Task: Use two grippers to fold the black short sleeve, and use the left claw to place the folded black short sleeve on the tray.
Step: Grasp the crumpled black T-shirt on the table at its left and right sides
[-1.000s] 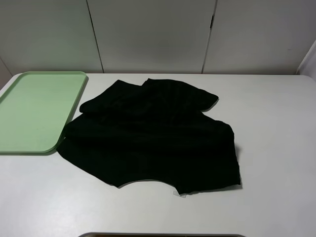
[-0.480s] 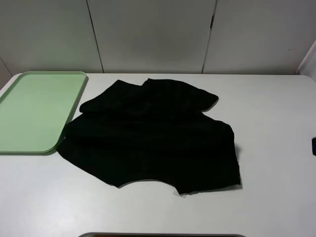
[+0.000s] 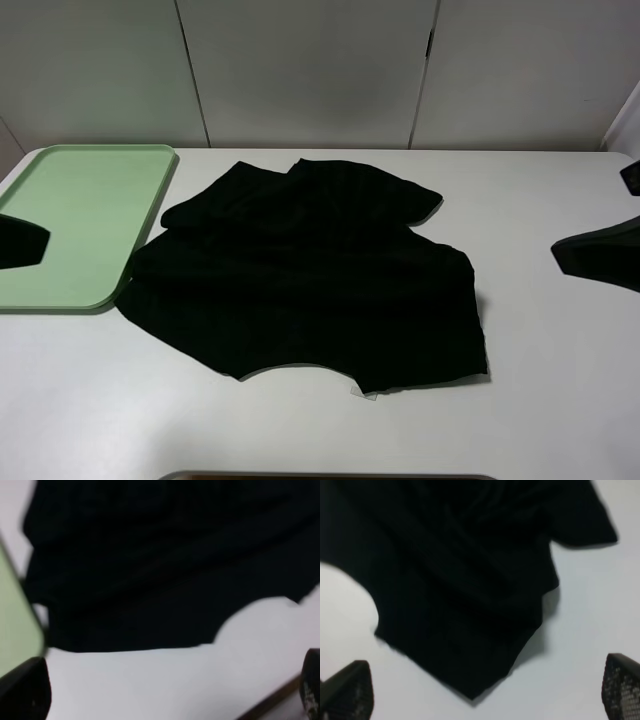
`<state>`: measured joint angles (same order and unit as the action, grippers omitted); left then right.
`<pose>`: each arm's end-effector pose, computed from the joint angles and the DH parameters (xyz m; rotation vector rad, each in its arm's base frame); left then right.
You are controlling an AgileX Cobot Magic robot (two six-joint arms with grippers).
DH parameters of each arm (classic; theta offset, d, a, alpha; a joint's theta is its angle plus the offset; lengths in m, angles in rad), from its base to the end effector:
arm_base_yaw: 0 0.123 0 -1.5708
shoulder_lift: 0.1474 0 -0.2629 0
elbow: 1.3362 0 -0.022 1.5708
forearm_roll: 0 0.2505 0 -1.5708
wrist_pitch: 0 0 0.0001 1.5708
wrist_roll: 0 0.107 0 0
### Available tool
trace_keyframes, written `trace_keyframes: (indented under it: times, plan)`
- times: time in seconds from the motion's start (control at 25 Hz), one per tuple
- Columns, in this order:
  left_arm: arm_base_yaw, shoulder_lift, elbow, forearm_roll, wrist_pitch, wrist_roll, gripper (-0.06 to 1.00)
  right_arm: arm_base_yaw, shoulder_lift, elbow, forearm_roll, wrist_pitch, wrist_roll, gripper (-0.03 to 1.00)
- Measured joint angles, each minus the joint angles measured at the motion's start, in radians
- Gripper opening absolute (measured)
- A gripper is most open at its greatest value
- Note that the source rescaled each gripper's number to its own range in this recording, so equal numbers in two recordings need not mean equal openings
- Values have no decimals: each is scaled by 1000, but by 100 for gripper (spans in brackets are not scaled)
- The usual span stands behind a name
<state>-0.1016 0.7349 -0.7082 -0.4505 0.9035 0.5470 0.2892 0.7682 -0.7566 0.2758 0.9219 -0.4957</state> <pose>0.1478 -0.0519 0.2915 0.5782 2.2533 -0.3343 0.1453 0.0675 0.2953 -0.8195 2.2416 0.2445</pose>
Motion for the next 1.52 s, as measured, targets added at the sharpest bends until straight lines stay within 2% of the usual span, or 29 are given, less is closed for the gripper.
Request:
trace_keyframes:
  times: [0.12, 0.28, 0.44, 0.56, 0.72, 0.92, 1.16, 1.24, 1.4, 1.52]
  plan:
    - [0, 98, 0, -93, -53, 83, 100, 19, 77, -1, -7, 0, -41, 100]
    - [0, 193, -1, -144, -132, 132, 100, 20, 190, -1, -29, -19, -61, 100]
    - [-22, 299, -5, -158, -194, 192, 100, 20, 306, -2, -89, -81, -76, 100]
    - [-68, 371, -5, -158, -217, 215, 100, 20, 385, -2, -136, -124, -127, 100]
    - [-118, 419, -5, -132, -243, 232, 99, 20, 499, -2, -198, -177, -223, 100]
    - [-119, 419, -8, -47, -307, 233, 99, 20, 611, -2, -233, -258, -324, 100]
    - [-119, 419, -8, 21, -379, 233, 99, 24, 698, -2, -239, -398, -473, 100]
    - [-119, 419, -8, 26, -387, 233, 98, 60, 719, -2, -252, -435, -581, 100]
    - [-119, 419, -8, 27, -410, 233, 98, 154, 776, -2, -296, -453, -719, 100]
    - [-119, 419, -8, 56, -414, 233, 98, 187, 829, -2, -383, -487, -743, 100]
